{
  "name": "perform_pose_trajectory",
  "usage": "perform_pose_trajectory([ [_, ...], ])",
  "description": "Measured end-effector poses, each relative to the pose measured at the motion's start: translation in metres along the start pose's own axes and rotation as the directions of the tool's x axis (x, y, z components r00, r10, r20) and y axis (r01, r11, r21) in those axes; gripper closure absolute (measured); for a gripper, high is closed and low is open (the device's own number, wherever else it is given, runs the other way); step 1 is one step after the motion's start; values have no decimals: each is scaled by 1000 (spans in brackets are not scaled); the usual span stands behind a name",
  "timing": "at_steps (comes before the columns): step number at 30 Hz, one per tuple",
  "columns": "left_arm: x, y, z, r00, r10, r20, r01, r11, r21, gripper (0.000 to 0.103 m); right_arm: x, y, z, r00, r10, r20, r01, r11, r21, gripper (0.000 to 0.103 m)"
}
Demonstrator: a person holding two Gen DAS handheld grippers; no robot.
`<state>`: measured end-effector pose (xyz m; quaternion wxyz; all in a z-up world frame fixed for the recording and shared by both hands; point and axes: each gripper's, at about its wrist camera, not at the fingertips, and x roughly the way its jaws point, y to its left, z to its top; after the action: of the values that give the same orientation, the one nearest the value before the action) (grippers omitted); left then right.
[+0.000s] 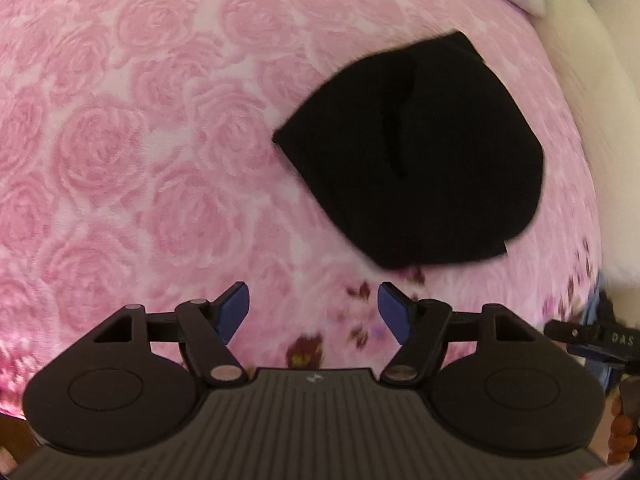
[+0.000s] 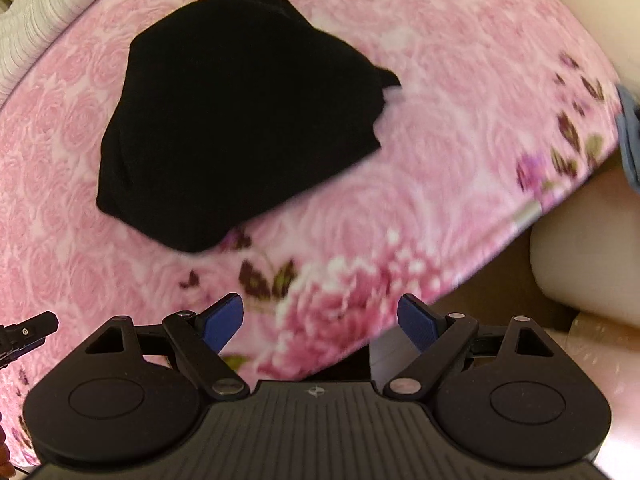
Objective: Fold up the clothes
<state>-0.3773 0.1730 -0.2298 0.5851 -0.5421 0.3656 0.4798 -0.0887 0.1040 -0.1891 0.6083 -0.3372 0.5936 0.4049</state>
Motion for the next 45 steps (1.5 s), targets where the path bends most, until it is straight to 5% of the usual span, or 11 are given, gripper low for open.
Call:
perform_pose_trajectory([
  [6,46,6,32,999,-29,35,36,971,-234,28,19,7,73,1000,-3,24,5,994,-110,15],
  [16,108,36,65,993,-92,75,118,811,-573,28,54,22,186,998,38,59,-26,981,-190,14],
  [23,143,54,87,983,-135,123,183,707,-683,25,82,34,246,987,140,82,-125,978,-166,14],
  [32,183,53,103,965,-223,139,253,652,-715,28,130,48,274,984,173,30,-165,969,-184,15],
  [33,184,53,100,958,-244,148,274,641,-717,39,134,49,269,984,177,21,-169,963,-209,24],
  [34,185,54,98,952,-265,157,293,629,-720,45,136,51,263,983,182,16,-173,956,-239,56],
  [36,183,55,94,940,-299,166,324,623,-712,75,137,53,251,982,186,11,-175,940,-292,95],
  [40,162,59,87,915,-325,239,398,634,-662,89,116,57,231,974,224,44,-198,925,-325,96],
  [45,104,67,95,836,-383,392,547,627,-555,95,62,78,215,921,378,89,-323,873,-365,96],
])
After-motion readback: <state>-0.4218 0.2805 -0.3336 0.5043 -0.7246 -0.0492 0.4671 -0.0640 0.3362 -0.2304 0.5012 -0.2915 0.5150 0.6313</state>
